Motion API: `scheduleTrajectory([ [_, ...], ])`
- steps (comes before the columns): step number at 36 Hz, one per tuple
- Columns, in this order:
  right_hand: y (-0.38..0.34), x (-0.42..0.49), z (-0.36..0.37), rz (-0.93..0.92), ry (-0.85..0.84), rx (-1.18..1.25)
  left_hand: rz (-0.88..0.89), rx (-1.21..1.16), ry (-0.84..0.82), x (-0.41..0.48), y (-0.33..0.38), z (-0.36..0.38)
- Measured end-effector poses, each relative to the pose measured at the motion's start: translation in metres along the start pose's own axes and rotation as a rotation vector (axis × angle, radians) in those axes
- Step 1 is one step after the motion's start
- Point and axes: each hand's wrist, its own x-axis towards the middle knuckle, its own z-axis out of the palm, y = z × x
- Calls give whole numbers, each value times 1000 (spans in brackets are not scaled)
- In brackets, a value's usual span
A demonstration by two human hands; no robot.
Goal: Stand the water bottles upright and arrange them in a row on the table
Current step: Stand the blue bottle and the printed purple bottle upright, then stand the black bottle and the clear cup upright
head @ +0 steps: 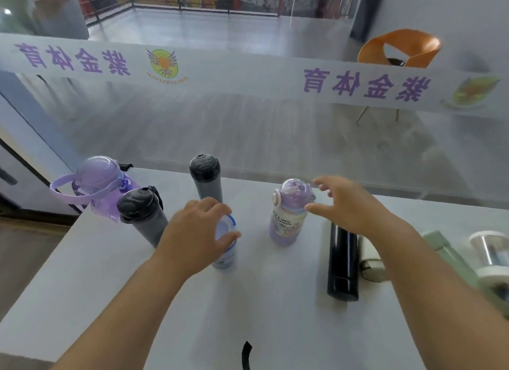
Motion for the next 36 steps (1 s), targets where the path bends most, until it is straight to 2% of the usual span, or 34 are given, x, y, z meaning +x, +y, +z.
scheduleTrajectory([
  [5, 10, -55, 3, 132, -37, -24, 84, 7, -40, -12, 18, -1],
  [18, 69, -167, 29, 439, -242, -98, 188, 61, -397, -39, 58, 64],
  [22, 96, -174, 30, 523, -240, -144, 175, 71, -487, -31, 76, 89],
  [28, 140, -162, 32, 616, -214, -204, 81, -17, -589, -13, 110, 128],
  [36, 175, -117, 37, 534, -132, -129, -215, -208, -654, 3, 152, 185],
])
